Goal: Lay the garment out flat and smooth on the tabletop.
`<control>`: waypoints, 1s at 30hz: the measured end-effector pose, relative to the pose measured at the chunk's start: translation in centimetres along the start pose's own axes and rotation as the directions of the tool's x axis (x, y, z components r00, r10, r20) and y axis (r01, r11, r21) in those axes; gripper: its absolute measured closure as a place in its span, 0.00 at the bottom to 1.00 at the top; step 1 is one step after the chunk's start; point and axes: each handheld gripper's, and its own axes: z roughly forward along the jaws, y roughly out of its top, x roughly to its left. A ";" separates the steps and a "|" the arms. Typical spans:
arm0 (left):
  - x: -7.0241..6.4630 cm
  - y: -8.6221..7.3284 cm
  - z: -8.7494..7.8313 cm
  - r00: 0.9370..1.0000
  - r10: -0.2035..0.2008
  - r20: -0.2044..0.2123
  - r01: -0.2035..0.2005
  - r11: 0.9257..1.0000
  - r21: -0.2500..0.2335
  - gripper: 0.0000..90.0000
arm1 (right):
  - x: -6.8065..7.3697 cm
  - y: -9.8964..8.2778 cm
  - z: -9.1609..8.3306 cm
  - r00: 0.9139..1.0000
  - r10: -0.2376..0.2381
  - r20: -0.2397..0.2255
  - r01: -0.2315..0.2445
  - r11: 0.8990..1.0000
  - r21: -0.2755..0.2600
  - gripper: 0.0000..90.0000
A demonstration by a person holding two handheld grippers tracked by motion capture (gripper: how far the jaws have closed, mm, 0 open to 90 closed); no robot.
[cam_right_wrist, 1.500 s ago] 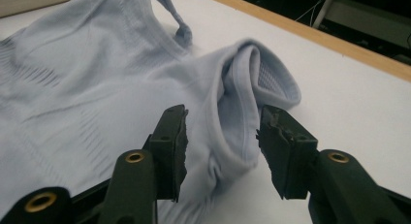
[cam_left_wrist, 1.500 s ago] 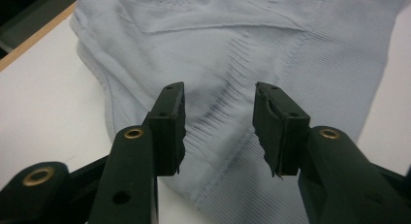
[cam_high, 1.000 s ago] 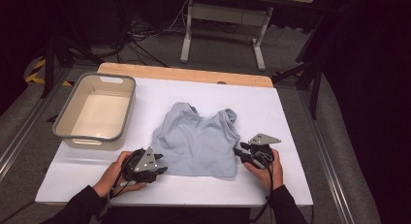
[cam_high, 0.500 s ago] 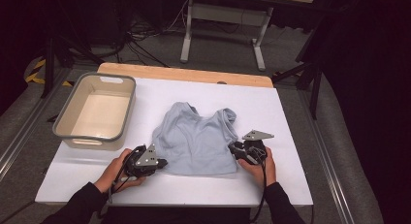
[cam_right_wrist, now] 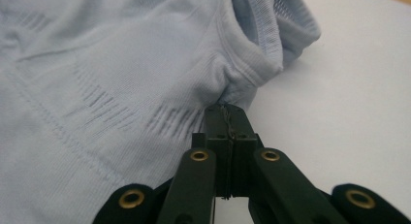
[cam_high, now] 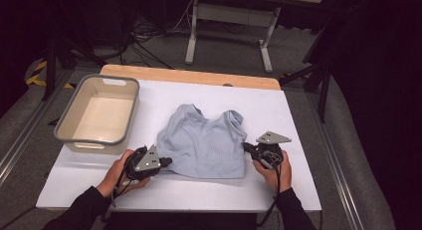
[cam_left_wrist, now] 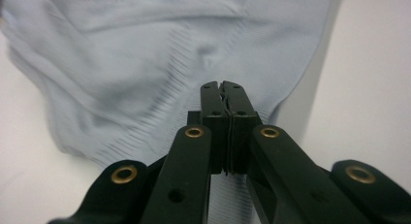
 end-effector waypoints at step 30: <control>-0.1 -0.6 -0.8 0.998 -0.031 -0.057 0.032 0.999 0.009 0.74 | -0.4 -0.8 -0.8 0.995 0.021 0.093 -0.020 1.000 -0.004 0.96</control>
